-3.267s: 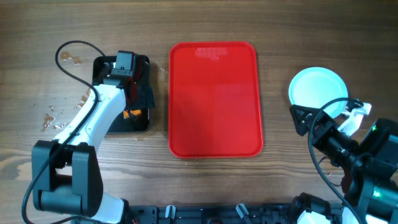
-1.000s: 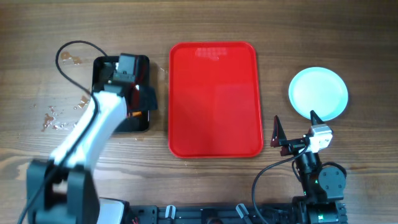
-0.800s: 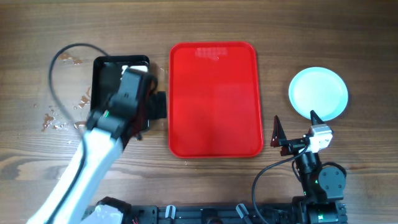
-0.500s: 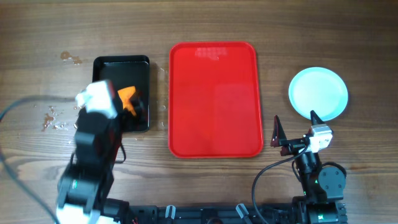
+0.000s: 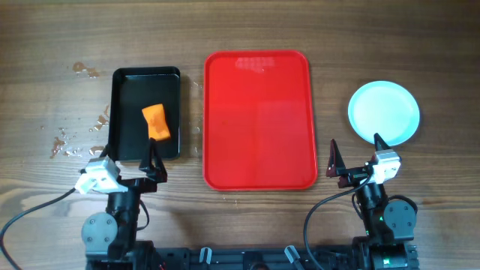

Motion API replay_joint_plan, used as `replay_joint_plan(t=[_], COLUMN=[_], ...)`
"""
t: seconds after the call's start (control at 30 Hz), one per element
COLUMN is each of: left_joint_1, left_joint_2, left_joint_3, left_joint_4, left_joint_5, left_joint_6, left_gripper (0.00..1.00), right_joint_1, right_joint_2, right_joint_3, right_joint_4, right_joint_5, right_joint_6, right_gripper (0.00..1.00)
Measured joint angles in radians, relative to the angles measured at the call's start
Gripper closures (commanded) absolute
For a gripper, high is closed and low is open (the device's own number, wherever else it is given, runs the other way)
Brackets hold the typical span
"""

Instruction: Clean dirty plates on tray and stack at the side

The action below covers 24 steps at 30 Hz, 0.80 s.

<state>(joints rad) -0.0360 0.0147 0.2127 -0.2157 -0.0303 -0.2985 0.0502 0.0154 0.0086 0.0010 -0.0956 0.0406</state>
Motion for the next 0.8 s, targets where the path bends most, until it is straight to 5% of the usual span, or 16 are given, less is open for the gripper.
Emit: replay_joint_plan(t=[0.23,0.8], left_joint_1=[0.000,0.000], left_joint_2=[-0.001,-0.001], left_joint_3=[-0.147,-0.207], left_joint_4=[0.190,0.153], left_joint_5=[-0.002,-0.001], left_joint_6=[0.000,-0.013], left_gripper=[0.00,0.00], right_joint_1=[0.000,0.000], right_joint_2=[0.000,0.000], right_joint_3=[-0.001,-0.001], right_joint_4=[0.000,0.000], right_joint_5=[0.000,0.000], right_joint_6=[0.000,0.000], right_gripper=[0.00,0.00])
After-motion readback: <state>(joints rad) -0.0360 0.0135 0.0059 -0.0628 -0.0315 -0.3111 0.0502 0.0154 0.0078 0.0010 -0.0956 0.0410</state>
